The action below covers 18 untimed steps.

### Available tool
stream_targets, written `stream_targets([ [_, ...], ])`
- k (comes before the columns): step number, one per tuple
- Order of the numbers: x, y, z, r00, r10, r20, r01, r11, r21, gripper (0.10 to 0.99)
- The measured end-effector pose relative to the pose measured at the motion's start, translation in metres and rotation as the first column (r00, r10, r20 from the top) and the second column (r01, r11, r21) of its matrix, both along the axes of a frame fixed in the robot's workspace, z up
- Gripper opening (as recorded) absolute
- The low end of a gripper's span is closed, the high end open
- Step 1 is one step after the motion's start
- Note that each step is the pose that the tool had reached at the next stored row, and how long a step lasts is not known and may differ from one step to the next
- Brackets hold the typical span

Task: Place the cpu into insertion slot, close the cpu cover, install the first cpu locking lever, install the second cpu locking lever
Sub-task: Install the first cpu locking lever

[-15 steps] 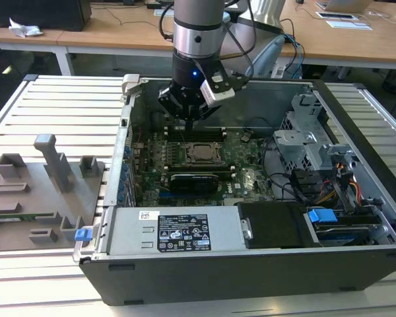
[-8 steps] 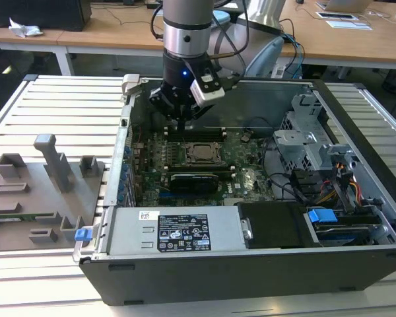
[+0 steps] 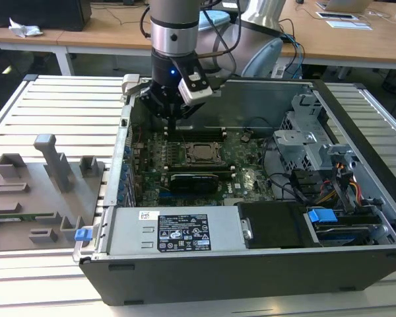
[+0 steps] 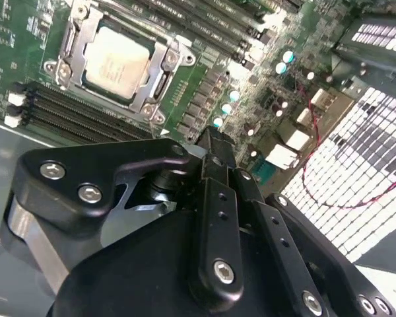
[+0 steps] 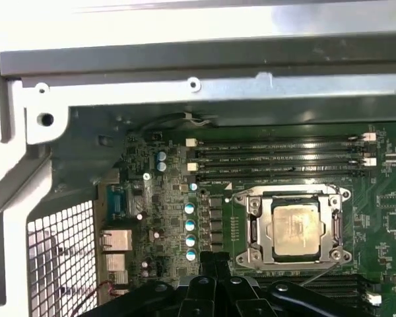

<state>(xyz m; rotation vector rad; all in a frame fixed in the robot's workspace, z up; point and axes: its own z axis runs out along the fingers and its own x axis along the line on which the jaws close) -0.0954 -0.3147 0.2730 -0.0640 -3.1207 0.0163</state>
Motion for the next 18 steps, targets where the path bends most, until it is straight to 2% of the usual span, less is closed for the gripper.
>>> stream_targets([
  [2,-0.0003,0.0043,0.0,1.0,0.0,0.0,0.0,1.0,0.0,0.106],
  [4,-0.0005,0.0139,-0.0001,1.0,0.0,0.0001,0.0,1.0,0.0,0.106],
  [8,-0.001,0.0249,-0.0007,1.0,0.0,0.0,0.0,1.0,0.0,0.106],
  [13,-0.0019,0.0345,-0.004,1.0,0.0,0.0001,0.0,1.0,0.0,0.106],
  [15,-0.0018,0.0357,-0.0079,1.0,0.0,0.0,0.0,1.0,0.0,0.106],
  [17,0.0001,0.0366,-0.0084,1.0,0.0,0.0001,0.0,1.0,-0.001,0.106],
  [18,0.0037,0.038,-0.0087,1.0,0.0,0.0001,0.0,1.0,-0.002,0.106],
])
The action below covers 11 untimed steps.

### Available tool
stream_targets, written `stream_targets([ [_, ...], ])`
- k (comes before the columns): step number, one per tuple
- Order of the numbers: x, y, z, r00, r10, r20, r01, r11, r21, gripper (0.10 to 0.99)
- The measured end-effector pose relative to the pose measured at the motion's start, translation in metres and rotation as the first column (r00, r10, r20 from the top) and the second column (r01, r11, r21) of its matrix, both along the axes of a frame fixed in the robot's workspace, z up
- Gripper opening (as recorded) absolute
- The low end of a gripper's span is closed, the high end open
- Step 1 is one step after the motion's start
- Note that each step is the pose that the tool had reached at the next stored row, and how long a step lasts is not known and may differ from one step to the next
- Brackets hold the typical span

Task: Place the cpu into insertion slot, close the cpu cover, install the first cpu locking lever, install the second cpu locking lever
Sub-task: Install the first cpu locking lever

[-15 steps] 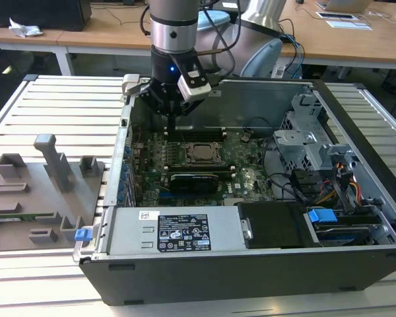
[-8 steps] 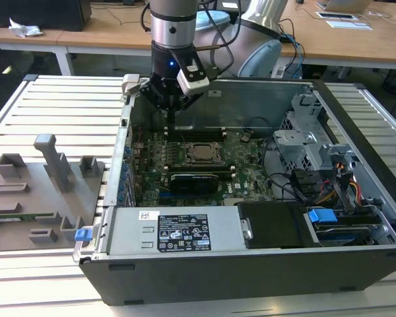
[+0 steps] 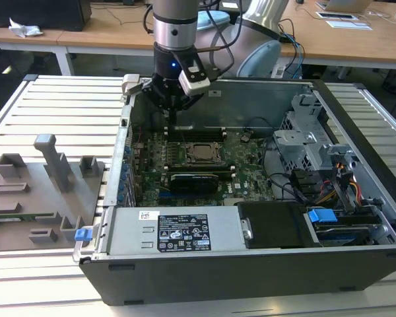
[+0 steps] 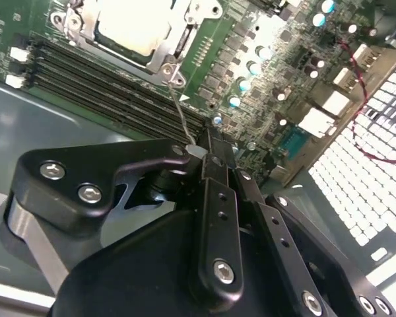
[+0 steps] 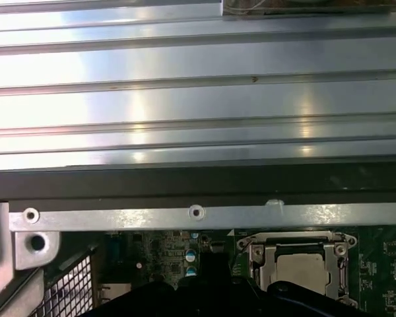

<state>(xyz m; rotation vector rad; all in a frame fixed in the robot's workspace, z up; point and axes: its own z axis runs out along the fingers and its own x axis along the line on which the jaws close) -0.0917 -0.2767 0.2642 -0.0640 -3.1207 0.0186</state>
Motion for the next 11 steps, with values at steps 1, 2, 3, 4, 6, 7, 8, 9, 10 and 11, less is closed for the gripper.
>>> stream_targets([
  [1,0.002,0.0007,-0.0001,1.0,0.0,0.0,0.0,1.0,0.0,0.106],
  [2,0.0035,0.0012,-0.0003,1.0,0.0,0.0,0.0,1.0,-0.001,0.106],
  [3,0.0056,0.0015,-0.0005,1.0,0.0,0.0001,0.0,1.0,-0.001,0.106],
  [4,0.0071,0.0017,-0.0006,1.0,0.0,0.0001,0.0,1.0,-0.001,0.106],
  [6,0.0094,0.0019,-0.0007,1.0,0.0,0.0,0.0,1.0,-0.001,0.106],
  [7,0.0111,0.0019,-0.0008,1.0,0.0,0.0,0.0,1.0,-0.001,0.106],
  [8,0.0131,0.0019,-0.0009,1.0,0.0,0.0,0.0,1.0,-0.001,0.106],
  [9,0.0153,0.0019,-0.0009,1.0,0.0,0.0,0.0,1.0,-0.001,0.106],
  [10,0.0179,0.0019,-0.001,1.0,0.0,0.0,0.0,1.0,-0.001,0.106],
  [11,0.0192,0.0019,-0.0011,1.0,0.0,0.0,0.0,1.0,-0.001,0.106],
])
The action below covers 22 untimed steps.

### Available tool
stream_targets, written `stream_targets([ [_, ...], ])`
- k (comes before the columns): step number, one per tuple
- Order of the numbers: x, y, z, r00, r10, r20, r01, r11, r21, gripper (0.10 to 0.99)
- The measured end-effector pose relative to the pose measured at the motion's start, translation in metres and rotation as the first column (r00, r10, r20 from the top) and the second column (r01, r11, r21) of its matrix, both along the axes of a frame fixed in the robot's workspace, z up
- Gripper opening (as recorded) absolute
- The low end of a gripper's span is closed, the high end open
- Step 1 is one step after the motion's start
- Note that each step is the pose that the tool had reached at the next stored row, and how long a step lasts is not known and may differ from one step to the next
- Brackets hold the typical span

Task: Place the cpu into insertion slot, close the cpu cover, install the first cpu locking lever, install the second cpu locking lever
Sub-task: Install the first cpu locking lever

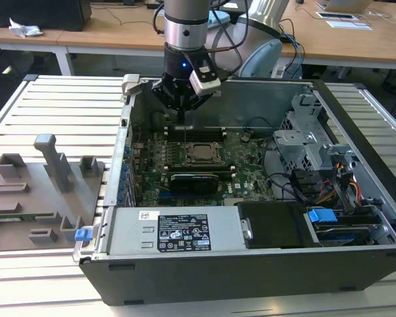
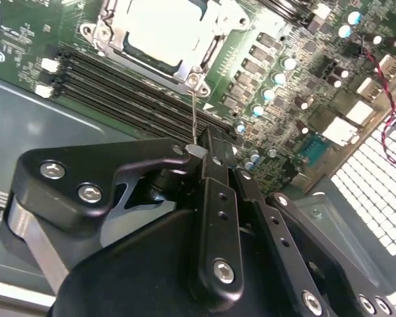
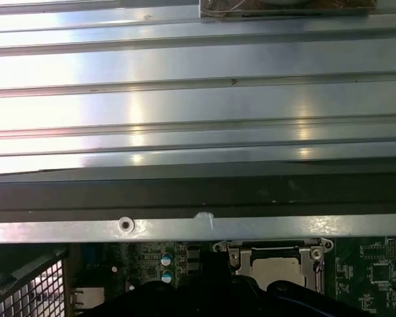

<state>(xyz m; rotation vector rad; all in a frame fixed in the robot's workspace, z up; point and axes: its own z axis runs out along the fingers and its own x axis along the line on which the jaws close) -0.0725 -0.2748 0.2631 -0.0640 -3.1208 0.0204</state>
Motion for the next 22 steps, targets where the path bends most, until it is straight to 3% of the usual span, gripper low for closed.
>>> stream_targets([
  [10,0.0194,0.0,-0.0013,1.0,0.0,-0.0014,0.0,1.0,0.0,0.106],
  [15,0.0204,-0.0029,-0.003,1.0,0.0,-0.0016,0.0,1.0,0.0,0.106],
  [22,0.0203,-0.0093,-0.0144,1.0,0.0,-0.0016,0.0,1.0,0.0,0.106],
])
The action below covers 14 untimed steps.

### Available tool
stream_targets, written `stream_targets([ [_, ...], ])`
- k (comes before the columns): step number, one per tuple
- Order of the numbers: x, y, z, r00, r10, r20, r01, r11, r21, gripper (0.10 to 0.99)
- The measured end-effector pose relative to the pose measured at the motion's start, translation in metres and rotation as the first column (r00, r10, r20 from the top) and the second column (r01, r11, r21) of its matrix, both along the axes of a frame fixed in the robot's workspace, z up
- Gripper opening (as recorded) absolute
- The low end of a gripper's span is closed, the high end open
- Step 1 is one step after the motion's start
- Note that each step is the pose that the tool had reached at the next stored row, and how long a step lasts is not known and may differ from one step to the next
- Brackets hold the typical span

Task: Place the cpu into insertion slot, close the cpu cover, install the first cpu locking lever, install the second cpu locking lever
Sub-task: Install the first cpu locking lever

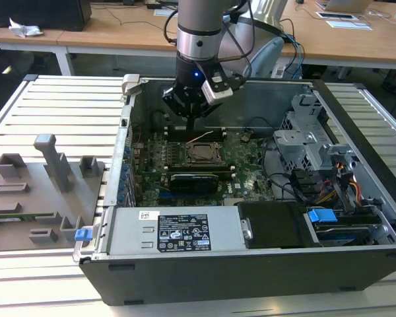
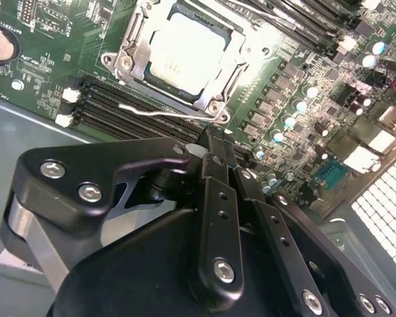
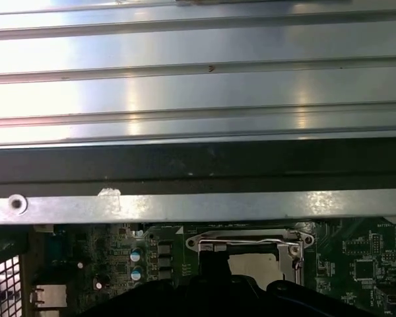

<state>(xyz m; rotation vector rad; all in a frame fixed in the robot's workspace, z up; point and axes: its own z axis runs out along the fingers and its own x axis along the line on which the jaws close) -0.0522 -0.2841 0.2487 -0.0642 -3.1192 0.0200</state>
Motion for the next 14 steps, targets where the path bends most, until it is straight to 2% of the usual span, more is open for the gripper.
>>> stream_targets([
  [6,0.0,-0.0002,-0.0068,1.0,0.0,0.0,0.0,1.0,0.0,0.106],
  [9,0.0001,-0.0003,-0.007,1.0,0.0,0.0001,0.0,1.0,0.001,0.106],
  [11,0.0,-0.002,-0.0069,1.0,0.0,0.0,0.0,0.9999,0.016,0.106],
  [12,0.0,-0.0046,-0.0069,1.0,0.0,0.0,0.0,0.9992,0.04,0.106],
  [14,-0.0001,-0.0077,-0.0069,1.0,0.0,0.0001,0.0,0.9979,0.065,0.106],
])
